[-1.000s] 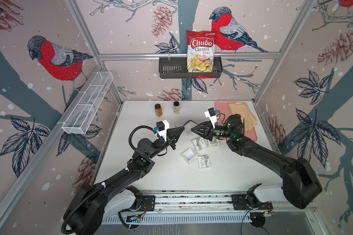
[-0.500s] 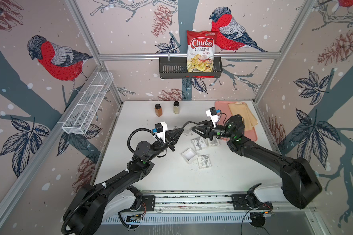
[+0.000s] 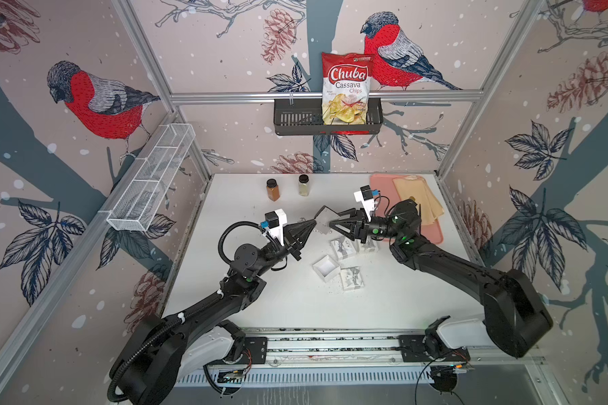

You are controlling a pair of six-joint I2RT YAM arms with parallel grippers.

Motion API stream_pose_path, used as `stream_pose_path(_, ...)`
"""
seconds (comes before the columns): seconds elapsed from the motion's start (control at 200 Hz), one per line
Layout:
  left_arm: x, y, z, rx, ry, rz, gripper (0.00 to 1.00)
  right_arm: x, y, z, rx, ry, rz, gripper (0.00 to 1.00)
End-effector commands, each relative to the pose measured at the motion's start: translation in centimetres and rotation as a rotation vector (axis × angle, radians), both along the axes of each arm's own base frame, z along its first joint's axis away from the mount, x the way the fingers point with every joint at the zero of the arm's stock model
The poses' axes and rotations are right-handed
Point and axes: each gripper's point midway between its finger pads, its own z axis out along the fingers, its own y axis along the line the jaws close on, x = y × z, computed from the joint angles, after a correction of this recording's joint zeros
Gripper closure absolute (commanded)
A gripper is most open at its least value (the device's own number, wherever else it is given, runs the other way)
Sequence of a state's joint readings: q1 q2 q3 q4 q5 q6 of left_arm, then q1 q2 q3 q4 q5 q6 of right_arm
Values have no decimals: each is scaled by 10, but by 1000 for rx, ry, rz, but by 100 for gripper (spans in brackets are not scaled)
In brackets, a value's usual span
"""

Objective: Take the necklace out of the lift-off lid jewelry box
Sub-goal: Place the inner lining in the jewelry box.

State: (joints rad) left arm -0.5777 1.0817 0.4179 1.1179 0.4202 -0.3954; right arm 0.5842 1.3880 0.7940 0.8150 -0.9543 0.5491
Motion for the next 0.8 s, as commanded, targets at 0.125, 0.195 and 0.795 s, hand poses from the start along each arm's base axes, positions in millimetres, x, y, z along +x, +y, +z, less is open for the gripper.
stream_pose_path(0.125,-1,0,11,-41,-25,-19,100,-8,-3,13,30,-45,13,89)
stream_pose_path(0.195,1,-2,7,-11,-14,-15,85,-3,-3,9,1,-27,-18,94)
stream_pose_path(0.795,-3,40,-89,275,177,215,45,-6,-69,-180,-857,473,-322,98)
